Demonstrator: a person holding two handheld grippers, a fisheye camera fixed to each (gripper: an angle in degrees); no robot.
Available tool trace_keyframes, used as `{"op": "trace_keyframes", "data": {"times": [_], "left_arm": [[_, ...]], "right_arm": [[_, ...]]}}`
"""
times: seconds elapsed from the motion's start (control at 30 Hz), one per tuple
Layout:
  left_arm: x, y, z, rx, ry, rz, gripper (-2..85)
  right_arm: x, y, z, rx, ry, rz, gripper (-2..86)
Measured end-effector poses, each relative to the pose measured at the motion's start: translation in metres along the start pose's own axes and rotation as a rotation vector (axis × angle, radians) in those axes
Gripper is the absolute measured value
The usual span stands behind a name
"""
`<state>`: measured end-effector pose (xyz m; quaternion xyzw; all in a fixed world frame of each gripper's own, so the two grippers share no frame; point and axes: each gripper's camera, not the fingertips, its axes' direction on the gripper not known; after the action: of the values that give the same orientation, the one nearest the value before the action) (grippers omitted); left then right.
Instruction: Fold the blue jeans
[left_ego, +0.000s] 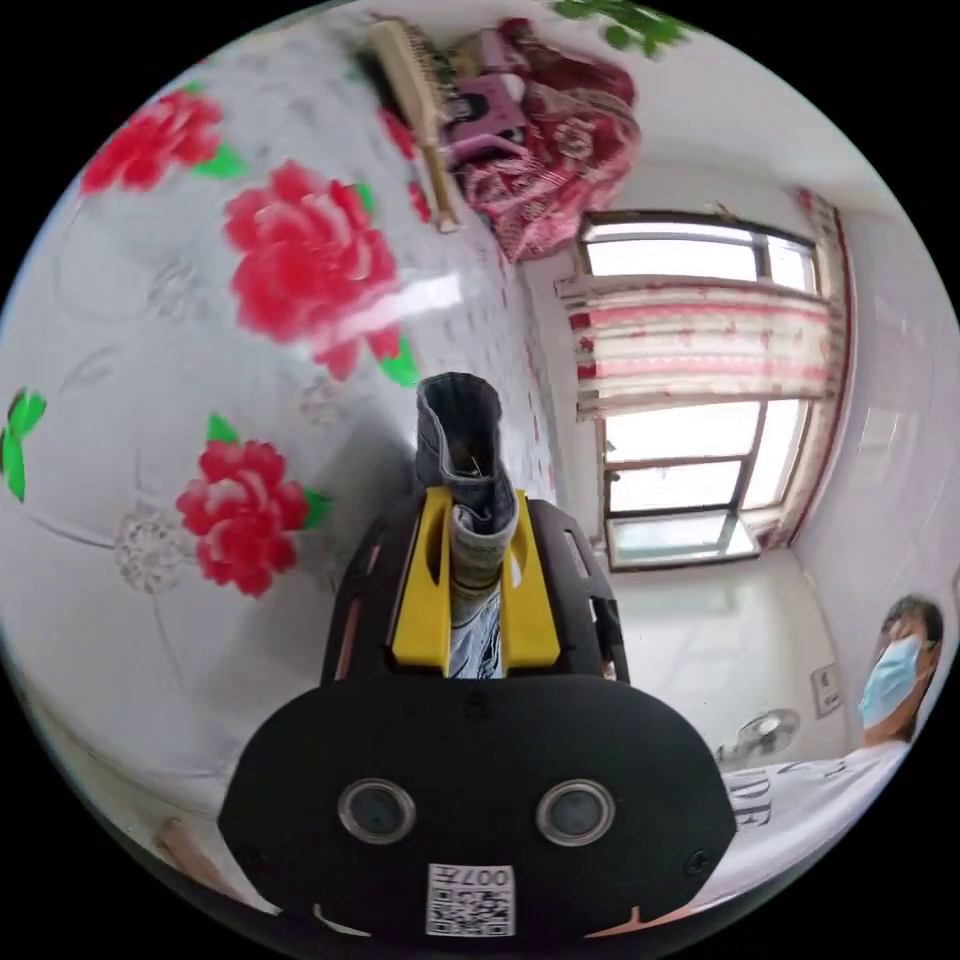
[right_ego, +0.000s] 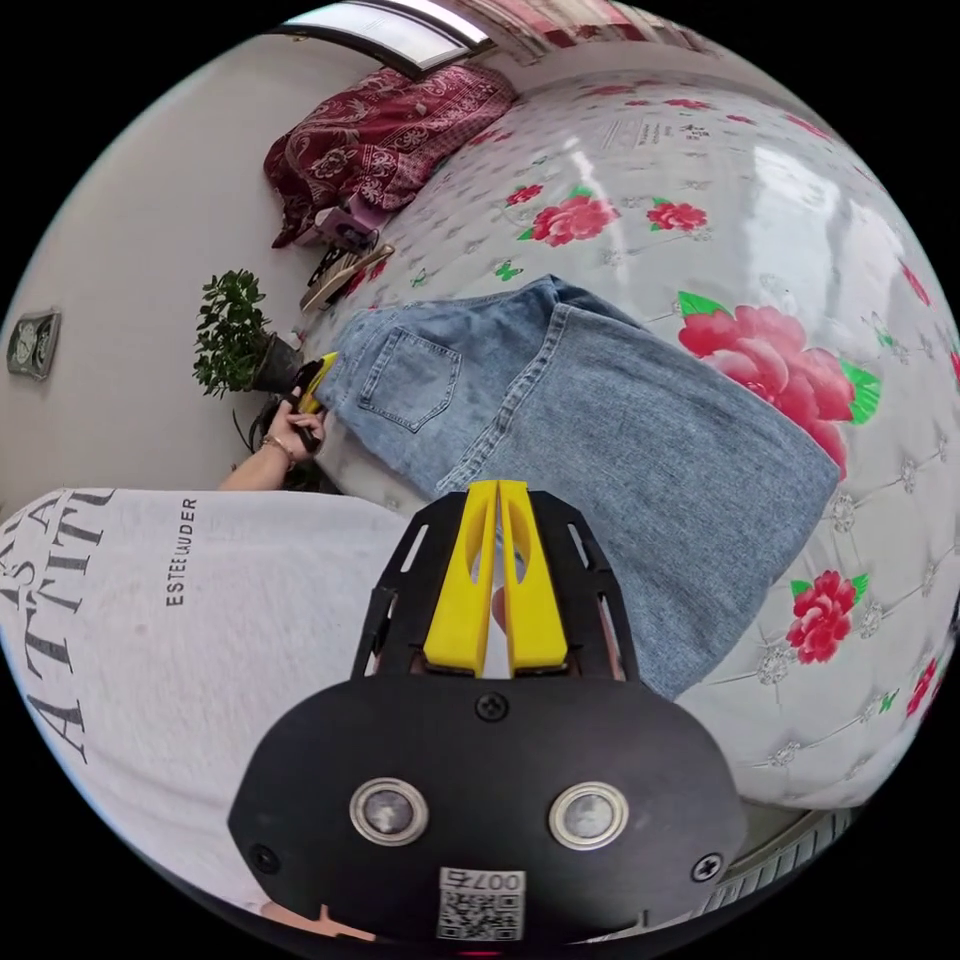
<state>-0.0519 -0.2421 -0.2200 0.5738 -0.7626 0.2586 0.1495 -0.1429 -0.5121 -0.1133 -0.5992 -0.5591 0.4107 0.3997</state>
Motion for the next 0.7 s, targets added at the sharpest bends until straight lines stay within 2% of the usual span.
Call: {"op": "trace_keyframes", "data": {"times": [0.1,0.2,0.37,0.4,0.47,0.5,0.57,0.63,0.7], "left_arm": [[0.060,0.008,0.006,-0.052,-0.031,0.191,6.5],[0.137,0.031,0.032,-0.206,0.012,0.434,6.2],[0.250,0.131,0.122,-0.592,0.150,0.835,6.3],[0.255,0.146,0.135,-0.640,0.179,0.867,6.6],[0.256,0.215,0.192,-0.875,0.285,0.963,7.9],[0.252,0.233,0.207,-0.952,0.293,0.971,8.3],[0.230,0.286,0.251,-1.243,0.237,0.955,9.1],[0.224,0.293,0.255,-1.287,0.225,0.955,9.7],[0.222,0.278,0.247,-1.237,0.204,0.972,10.2]], "right_arm": [[0.009,0.008,-0.012,0.047,-0.003,0.049,-0.3],[0.021,0.019,-0.025,0.096,0.013,0.096,-0.3],[0.046,0.054,-0.054,0.209,0.053,0.197,-0.3],[0.055,0.066,-0.061,0.240,0.065,0.239,-0.3],[0.071,0.088,-0.070,0.285,0.083,0.319,-0.3],[0.083,0.103,-0.074,0.310,0.096,0.381,-0.2],[0.101,0.127,-0.078,0.330,0.122,0.496,-0.1],[0.115,0.150,-0.085,0.371,0.127,0.572,0.2],[0.129,0.175,-0.092,0.447,0.082,0.628,1.3]]}}
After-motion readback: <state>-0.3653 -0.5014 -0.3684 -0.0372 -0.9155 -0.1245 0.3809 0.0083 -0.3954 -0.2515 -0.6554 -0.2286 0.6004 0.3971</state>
